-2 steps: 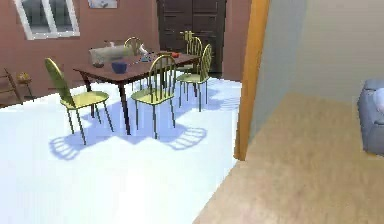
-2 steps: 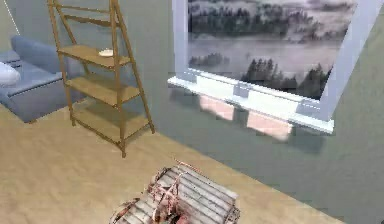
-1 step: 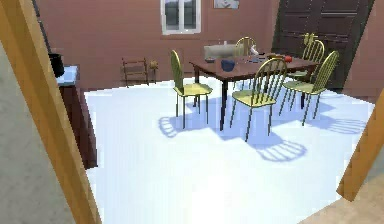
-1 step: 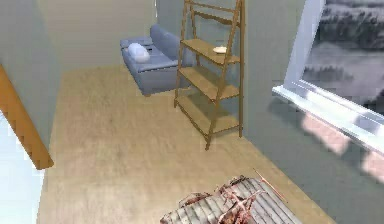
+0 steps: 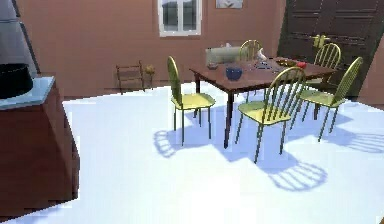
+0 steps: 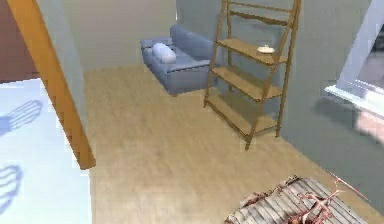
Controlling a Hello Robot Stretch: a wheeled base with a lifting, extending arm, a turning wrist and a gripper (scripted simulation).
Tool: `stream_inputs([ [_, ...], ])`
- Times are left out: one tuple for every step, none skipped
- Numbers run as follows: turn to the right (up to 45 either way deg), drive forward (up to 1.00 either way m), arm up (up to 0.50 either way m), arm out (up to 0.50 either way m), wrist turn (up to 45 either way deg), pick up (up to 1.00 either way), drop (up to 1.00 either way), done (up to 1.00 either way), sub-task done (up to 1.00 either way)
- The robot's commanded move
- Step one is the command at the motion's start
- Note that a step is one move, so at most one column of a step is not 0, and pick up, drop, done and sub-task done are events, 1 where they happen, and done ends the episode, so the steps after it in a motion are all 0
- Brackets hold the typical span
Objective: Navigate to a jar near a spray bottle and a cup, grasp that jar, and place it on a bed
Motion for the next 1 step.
stream_inputs([
  [-24.0, 0.00, 0.00, 0.00, 0.0, 0.00, 0.00, 0.00, 0.00],
])
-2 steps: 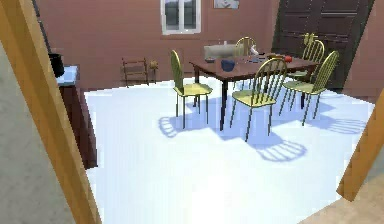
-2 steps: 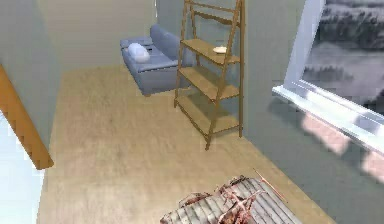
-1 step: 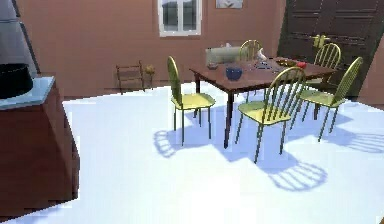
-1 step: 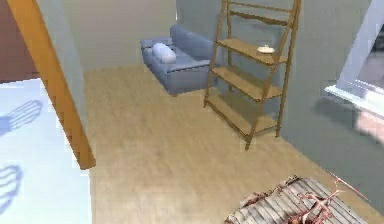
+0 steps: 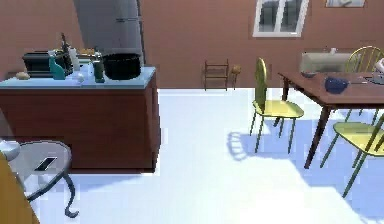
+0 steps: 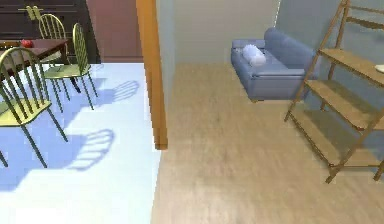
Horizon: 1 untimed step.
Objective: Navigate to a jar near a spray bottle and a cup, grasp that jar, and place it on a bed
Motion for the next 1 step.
stream_inputs([
  [0.0, 0.35, 0.00, 0.00, 0.0, 0.00, 0.00, 0.00, 0.00],
])
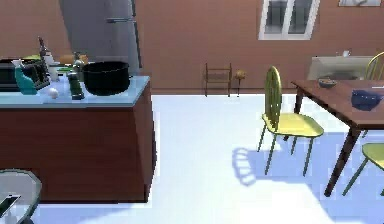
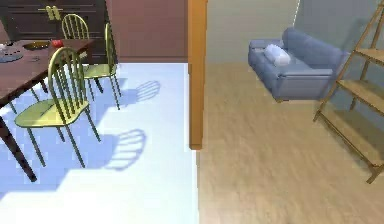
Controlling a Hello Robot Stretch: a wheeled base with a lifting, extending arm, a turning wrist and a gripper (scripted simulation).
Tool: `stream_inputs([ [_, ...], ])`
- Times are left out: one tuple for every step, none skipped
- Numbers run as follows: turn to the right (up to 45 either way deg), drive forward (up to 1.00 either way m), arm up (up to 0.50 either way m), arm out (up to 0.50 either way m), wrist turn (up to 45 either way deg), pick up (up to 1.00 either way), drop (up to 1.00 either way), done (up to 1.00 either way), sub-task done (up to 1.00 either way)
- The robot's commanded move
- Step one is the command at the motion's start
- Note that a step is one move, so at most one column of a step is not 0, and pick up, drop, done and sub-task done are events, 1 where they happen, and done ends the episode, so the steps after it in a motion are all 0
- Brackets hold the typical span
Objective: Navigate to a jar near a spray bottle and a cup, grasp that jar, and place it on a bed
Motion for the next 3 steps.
stream_inputs([
  [-21.0, 0.00, 0.00, 0.00, 0.0, 0.00, 0.00, 0.00, 0.00],
  [0.0, 0.40, 0.00, 0.00, 0.0, 0.00, 0.00, 0.00, 0.00],
  [-45.0, 0.00, 0.00, 0.00, 0.0, 0.00, 0.00, 0.00, 0.00],
])
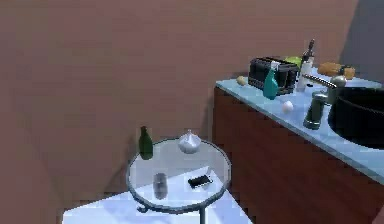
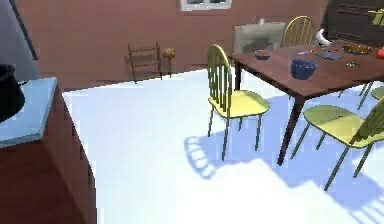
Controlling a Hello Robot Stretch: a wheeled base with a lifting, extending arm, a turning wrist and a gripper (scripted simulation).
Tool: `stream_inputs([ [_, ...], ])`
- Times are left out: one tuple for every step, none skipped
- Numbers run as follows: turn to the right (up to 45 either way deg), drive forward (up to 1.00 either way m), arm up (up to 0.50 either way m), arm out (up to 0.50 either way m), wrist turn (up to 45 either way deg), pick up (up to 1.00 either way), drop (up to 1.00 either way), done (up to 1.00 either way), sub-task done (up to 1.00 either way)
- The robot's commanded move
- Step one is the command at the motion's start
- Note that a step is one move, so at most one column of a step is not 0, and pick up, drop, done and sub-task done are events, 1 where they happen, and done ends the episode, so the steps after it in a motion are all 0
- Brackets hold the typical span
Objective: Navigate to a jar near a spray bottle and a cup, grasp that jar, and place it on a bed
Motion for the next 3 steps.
stream_inputs([
  [45.0, 0.00, 0.00, 0.00, 0.0, 0.00, 0.00, 0.00, 0.00],
  [24.0, 0.00, 0.00, 0.00, 0.0, 0.00, 0.00, 0.00, 0.00],
  [0.0, 0.40, 0.00, 0.00, 0.0, 0.00, 0.00, 0.00, 0.00],
])
